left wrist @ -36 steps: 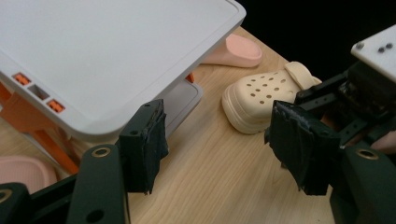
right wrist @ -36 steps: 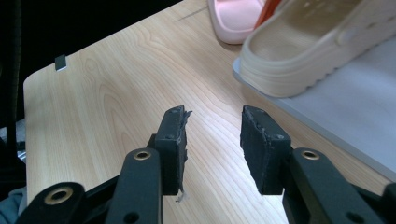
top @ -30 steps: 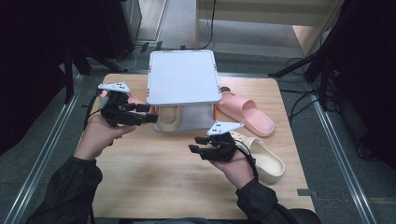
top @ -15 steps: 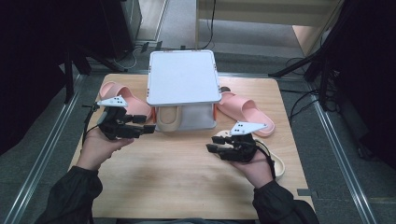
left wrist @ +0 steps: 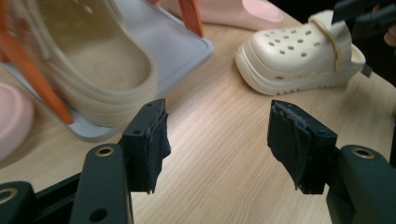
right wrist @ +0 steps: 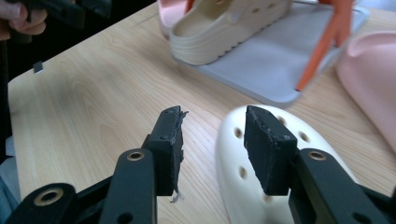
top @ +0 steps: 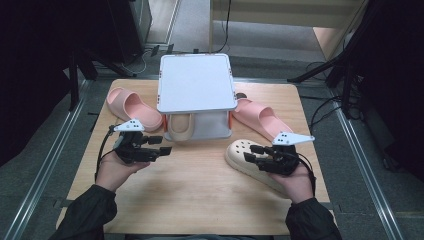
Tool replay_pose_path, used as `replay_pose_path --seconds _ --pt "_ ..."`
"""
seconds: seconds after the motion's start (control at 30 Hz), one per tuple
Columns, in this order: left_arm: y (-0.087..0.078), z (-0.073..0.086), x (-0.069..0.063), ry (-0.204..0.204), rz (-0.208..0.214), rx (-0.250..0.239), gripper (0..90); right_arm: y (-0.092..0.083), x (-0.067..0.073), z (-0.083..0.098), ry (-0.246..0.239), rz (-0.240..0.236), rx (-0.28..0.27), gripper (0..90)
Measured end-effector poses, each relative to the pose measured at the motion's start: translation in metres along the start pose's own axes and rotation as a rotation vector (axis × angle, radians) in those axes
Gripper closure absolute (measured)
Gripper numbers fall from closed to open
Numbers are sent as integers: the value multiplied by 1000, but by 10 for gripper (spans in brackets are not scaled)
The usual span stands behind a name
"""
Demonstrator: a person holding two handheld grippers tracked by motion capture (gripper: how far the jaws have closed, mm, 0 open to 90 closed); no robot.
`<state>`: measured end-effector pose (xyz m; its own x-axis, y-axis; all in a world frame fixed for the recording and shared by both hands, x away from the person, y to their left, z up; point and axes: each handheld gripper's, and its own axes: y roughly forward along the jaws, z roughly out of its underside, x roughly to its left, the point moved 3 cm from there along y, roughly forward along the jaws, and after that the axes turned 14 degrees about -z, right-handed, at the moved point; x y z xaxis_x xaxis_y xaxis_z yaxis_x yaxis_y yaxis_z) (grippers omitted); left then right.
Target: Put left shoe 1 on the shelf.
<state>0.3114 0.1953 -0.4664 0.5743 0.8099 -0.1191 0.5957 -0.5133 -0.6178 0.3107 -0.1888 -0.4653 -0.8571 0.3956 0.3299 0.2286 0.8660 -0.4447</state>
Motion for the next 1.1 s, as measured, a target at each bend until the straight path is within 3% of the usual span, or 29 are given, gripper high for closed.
replay_pose_path --seconds 0.23,0.47,0.57,0.63,0.77,0.93,1.1 --pt "14 -5 -5 38 23 25 384 -23 -2 11 29 46 -18 583" --pt "27 -16 -6 42 52 25 387 -44 -1 28 62 102 -20 582" --pt "31 -20 -7 48 63 23 391 -49 -2 37 99 114 -25 582" --pt "34 -23 -8 52 69 22 391 -47 -3 41 112 115 -12 582" --pt "37 -25 -10 50 74 1 391 -39 -3 47 95 118 17 582" --pt "40 -25 -9 46 74 9 392 -29 -15 50 139 116 42 596" --pt "37 -24 -8 48 62 11 404 -14 -22 49 162 95 73 704"
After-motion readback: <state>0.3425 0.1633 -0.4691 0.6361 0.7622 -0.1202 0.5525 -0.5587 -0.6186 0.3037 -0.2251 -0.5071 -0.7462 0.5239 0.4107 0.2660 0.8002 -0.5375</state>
